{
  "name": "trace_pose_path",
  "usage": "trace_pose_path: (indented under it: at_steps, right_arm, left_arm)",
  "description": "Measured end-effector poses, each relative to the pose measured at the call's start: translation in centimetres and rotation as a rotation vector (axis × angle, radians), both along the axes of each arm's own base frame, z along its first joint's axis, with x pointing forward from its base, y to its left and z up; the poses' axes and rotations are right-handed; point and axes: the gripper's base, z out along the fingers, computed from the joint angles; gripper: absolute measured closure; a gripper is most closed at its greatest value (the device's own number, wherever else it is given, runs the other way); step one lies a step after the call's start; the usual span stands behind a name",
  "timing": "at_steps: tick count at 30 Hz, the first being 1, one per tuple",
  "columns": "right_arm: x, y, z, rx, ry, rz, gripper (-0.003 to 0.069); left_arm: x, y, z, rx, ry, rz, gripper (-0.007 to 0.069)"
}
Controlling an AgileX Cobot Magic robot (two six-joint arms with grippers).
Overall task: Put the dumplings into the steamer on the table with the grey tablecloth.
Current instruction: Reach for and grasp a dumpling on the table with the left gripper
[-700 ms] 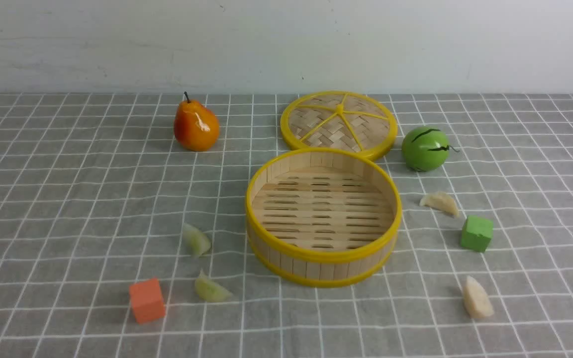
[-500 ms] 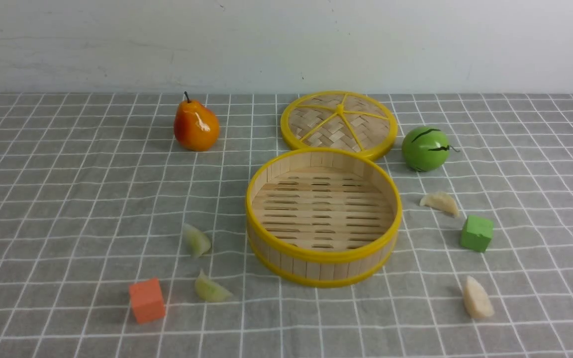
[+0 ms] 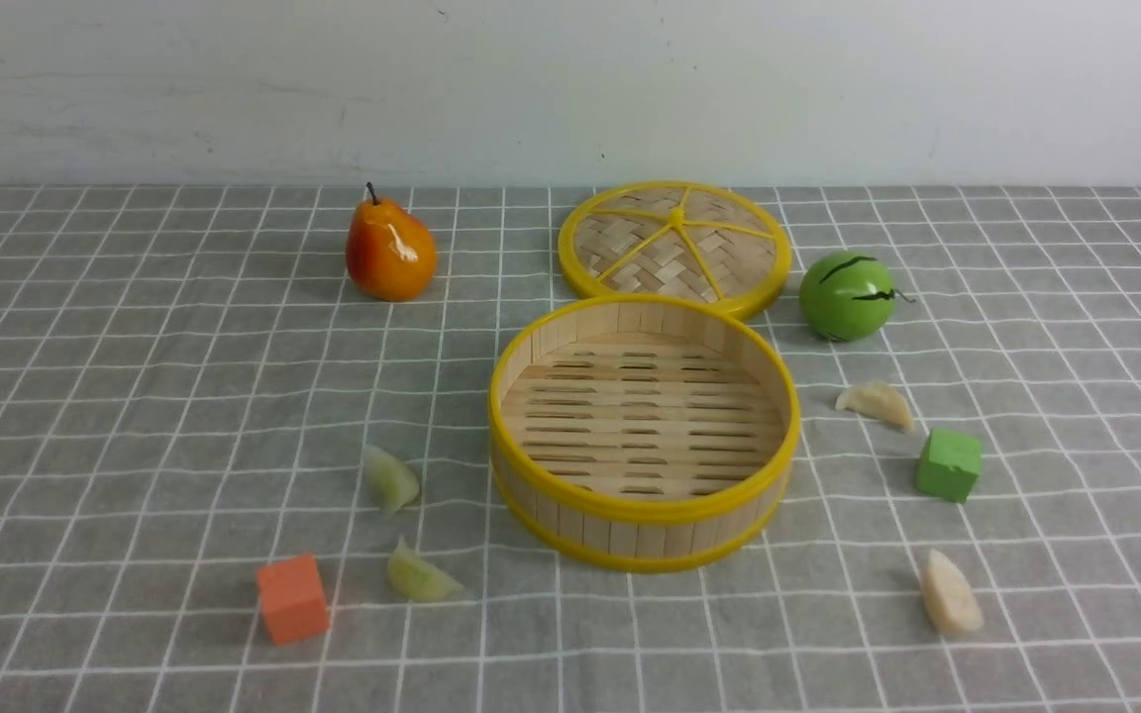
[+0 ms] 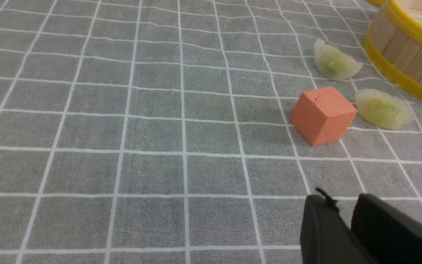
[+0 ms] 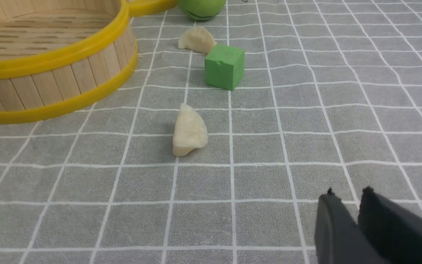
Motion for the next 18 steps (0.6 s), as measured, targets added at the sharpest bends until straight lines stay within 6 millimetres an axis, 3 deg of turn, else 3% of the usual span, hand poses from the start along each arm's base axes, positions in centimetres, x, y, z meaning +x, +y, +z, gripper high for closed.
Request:
trace_pose_path:
  at_steps: [13, 18]
  right_arm:
    - [0.0, -0.1, 0.1, -0.021, -0.007, -0.002, 0.0534]
    - [0.2, -0.2, 0.5, -0.070, -0.084, -0.003, 0.0528]
  left_arm:
    - [0.2, 0.0, 0.7, 0.007, -0.081, 0.000, 0.0494]
    - [0.4, 0.0, 1.8, 0.007, -0.207, -0.001, 0.0487]
